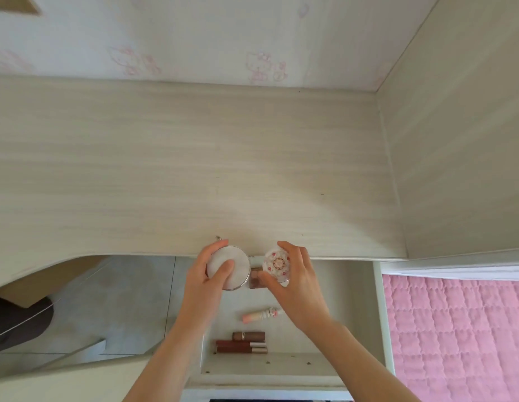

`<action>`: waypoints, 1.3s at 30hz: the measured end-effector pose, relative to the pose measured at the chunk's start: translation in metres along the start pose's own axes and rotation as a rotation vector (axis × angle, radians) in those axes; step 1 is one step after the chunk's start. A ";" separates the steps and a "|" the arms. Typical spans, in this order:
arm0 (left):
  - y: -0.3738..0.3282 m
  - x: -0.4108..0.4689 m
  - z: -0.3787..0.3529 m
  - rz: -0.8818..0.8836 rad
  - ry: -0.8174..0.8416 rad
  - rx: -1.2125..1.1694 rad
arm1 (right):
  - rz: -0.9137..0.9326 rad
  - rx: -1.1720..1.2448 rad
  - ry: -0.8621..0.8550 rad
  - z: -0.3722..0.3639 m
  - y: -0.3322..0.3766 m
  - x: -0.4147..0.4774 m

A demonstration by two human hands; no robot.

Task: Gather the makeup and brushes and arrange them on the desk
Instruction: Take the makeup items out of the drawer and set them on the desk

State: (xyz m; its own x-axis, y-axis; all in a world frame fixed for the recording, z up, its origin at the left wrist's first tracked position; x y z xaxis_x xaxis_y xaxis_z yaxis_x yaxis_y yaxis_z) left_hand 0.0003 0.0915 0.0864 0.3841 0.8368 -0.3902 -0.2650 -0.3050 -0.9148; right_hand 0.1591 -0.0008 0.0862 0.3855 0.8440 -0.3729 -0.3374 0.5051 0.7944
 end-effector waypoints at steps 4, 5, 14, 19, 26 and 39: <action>-0.025 0.024 0.019 -0.063 -0.048 0.003 | 0.024 -0.009 -0.032 0.008 0.025 0.029; -0.030 0.032 0.023 -0.074 -0.060 0.005 | 0.041 -0.020 -0.035 0.010 0.031 0.037; -0.067 0.147 0.040 -0.163 -0.088 0.076 | 0.139 -0.207 -0.068 0.021 0.069 0.119; -0.073 0.196 0.045 -0.132 -0.087 0.074 | 0.163 -0.314 -0.062 0.018 0.083 0.163; -0.074 0.222 0.051 -0.139 -0.050 0.156 | 0.144 -0.363 -0.062 0.005 0.089 0.201; -0.048 0.225 0.056 -0.199 0.013 0.476 | 0.200 -0.424 -0.108 -0.016 0.076 0.209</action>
State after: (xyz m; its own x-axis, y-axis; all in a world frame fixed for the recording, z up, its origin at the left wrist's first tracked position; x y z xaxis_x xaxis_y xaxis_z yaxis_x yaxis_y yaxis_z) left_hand 0.0497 0.3198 0.0482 0.4785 0.8508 -0.2173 -0.5578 0.1034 -0.8235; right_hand 0.2003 0.2172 0.0613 0.3564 0.9200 -0.1630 -0.7259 0.3825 0.5717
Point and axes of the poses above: each hand's wrist, its own x-axis towards the middle knuckle, its own z-axis out of the back of the hand, y = z × x, the point moved 3 cm from there along x, towards the middle knuckle, and after that the axes turned 5 degrees about y, right-handed, at the moved point
